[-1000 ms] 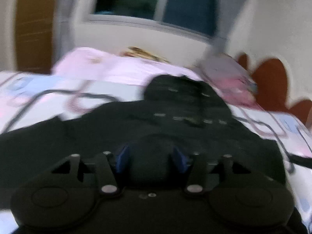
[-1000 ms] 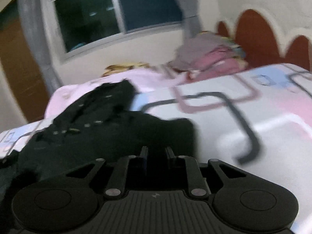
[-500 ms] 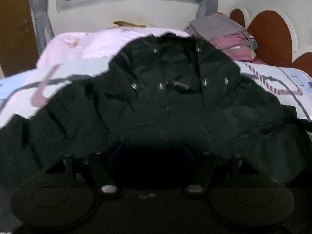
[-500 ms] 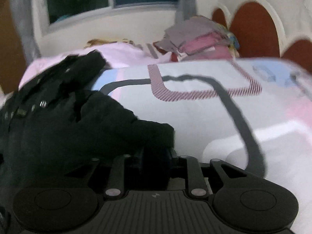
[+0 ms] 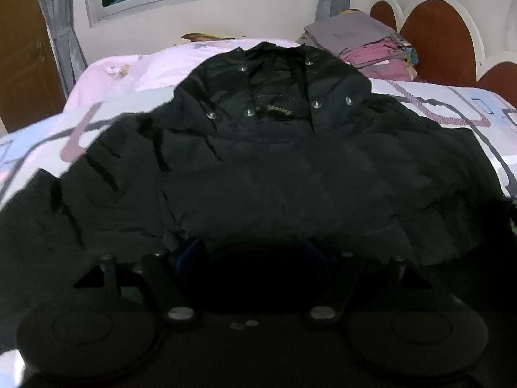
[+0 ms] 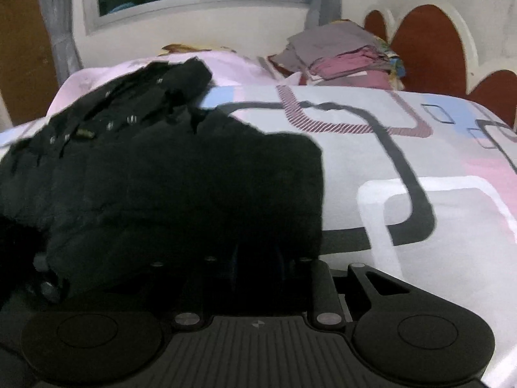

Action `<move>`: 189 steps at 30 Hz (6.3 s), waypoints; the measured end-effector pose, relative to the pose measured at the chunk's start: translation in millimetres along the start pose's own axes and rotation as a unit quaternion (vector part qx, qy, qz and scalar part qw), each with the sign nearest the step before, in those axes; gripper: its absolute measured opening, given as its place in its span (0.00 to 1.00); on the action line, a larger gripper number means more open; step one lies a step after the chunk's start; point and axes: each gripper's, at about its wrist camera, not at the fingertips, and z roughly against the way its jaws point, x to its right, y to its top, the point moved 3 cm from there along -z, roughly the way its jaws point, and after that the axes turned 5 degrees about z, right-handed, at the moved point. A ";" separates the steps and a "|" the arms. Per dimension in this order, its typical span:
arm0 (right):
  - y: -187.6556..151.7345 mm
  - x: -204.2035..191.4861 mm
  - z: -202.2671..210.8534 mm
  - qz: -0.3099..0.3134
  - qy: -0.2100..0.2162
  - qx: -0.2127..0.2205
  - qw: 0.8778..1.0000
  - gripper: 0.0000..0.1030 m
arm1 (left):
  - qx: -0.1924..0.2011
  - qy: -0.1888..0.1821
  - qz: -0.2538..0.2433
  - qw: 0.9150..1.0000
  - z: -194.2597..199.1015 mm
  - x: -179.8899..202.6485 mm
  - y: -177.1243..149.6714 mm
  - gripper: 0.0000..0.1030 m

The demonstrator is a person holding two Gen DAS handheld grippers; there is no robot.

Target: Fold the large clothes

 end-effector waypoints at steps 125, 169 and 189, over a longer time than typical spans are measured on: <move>19.4 -77.6 -35.5 0.082 0.041 -0.061 0.994 0.59 | -0.024 -0.057 -0.001 0.998 -13.4 -89.8 10.3 0.62; 184.3 -33.4 -40.1 0.035 0.161 0.139 0.976 0.05 | 0.186 -0.152 0.060 0.969 8.5 -86.6 139.9 0.02; 45.1 -30.0 120.9 0.006 0.170 0.132 0.977 0.38 | 0.127 -0.145 0.068 0.979 141.6 -67.5 -25.6 0.33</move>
